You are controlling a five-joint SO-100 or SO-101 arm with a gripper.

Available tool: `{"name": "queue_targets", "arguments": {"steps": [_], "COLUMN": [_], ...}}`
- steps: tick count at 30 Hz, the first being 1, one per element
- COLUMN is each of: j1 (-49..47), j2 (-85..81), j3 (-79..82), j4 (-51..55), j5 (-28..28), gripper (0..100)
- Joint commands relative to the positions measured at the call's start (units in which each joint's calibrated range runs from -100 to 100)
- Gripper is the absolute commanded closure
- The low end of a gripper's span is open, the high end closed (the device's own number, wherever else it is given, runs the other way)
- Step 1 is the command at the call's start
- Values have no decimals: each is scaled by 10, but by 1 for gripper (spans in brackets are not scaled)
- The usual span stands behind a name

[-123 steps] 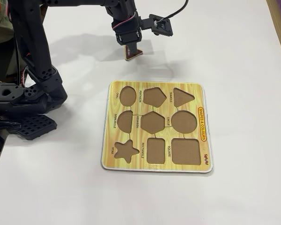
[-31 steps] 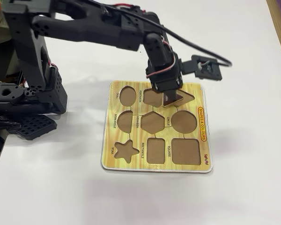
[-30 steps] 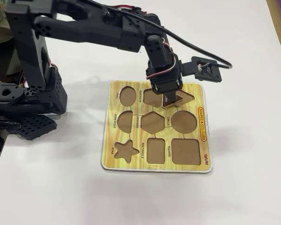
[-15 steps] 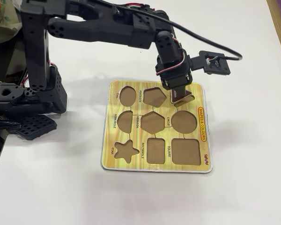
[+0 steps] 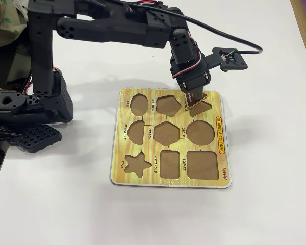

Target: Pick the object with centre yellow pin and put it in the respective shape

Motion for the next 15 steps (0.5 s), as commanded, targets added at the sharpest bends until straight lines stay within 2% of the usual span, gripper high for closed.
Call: {"name": "queue_targets", "arguments": {"steps": [1,12,15], "j1": [19,41,40], "j2": [-6,-5,-5], "j3": [-31,-32,-26], "j4": [-9,-10,-44], "j5": [4,1,1], "gripper": [95,95,95]}}
